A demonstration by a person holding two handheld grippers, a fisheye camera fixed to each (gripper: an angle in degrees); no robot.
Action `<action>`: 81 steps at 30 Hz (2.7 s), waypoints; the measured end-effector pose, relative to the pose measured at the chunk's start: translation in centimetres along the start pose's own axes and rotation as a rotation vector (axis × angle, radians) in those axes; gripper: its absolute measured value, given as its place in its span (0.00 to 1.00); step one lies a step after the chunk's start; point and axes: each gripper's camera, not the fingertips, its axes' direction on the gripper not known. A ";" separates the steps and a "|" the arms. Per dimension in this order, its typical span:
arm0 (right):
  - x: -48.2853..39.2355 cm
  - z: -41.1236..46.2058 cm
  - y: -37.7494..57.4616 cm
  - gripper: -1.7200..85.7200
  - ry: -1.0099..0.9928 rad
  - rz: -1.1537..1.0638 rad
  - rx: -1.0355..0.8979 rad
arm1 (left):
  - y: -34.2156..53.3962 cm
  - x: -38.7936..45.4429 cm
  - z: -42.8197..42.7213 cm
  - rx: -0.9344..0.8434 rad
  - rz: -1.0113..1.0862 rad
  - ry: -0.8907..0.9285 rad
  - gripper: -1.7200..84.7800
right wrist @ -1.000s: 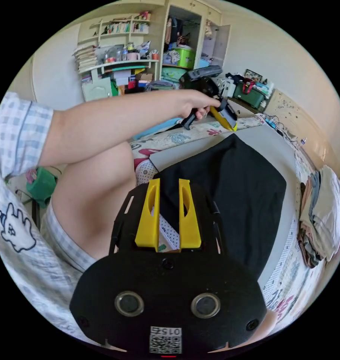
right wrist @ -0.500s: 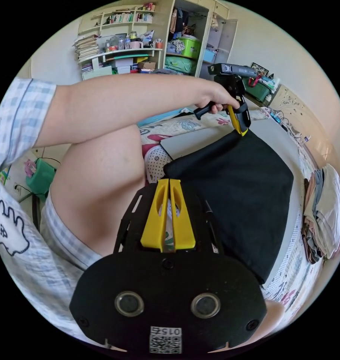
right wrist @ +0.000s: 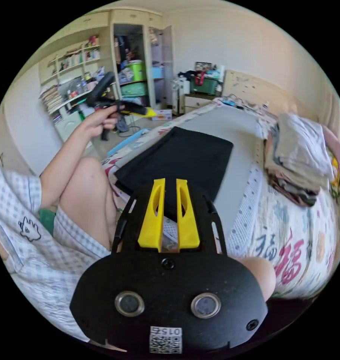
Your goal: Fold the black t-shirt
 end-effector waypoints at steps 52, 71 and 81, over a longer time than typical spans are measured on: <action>3.7 3.9 17.4 0.13 0.041 0.282 0.123 | 20.0 -3.5 1.3 0.631 -0.248 0.070 0.16; -15.5 0.5 28.5 0.36 0.250 0.092 0.820 | 24.3 9.0 4.6 0.945 0.242 -0.547 0.45; -14.5 8.7 29.2 0.37 -0.034 0.176 0.814 | 21.9 8.9 5.5 0.893 0.273 -0.536 0.46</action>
